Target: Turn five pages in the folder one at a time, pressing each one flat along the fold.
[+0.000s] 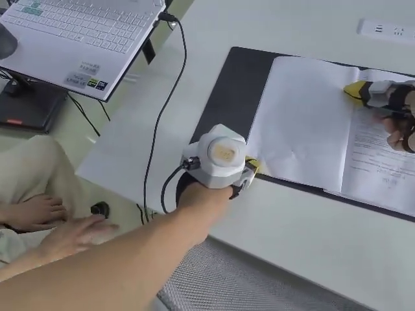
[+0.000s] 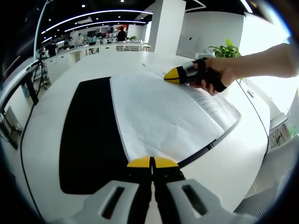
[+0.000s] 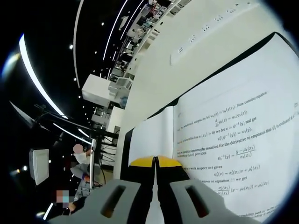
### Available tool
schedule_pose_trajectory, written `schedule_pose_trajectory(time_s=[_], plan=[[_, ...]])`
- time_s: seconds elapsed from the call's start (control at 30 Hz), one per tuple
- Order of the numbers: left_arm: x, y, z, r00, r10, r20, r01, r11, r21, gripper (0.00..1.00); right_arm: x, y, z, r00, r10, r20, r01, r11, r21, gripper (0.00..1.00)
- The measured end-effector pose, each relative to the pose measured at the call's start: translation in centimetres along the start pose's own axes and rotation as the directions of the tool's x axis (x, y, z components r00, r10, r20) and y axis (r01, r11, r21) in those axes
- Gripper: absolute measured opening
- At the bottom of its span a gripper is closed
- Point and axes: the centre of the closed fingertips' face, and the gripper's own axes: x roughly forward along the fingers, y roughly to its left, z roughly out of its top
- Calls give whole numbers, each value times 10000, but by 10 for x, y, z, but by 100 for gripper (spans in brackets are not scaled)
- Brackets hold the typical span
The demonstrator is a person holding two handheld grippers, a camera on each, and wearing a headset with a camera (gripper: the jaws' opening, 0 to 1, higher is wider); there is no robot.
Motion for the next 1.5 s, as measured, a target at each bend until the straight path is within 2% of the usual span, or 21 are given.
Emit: schedule_pose_trajectory(time_s=[0.7,0.83,1.13,1.37,1.5], plan=[[-3,-2,1,9999,124,-74,-122,9997,231,0,-28,7,-45,9954,592,-755,-577,9981,218,0],[-4,-3,1,9999,157,-41,-156,9995,287,0,-33,8,-61,9881,653,-1395,-669,9977,-71,0],[-3,-2,1,9998,169,-106,-164,9989,445,0,-46,9,-83,9857,742,-1512,-736,9972,100,0],[-3,-2,0,9997,199,-145,-191,9983,546,0,-58,12,-106,9778,742,-1960,-753,9972,18,0],[-2,-2,0,9997,205,-159,-196,9981,585,0,-64,11,-116,9759,756,-2045,-762,9971,47,0]])
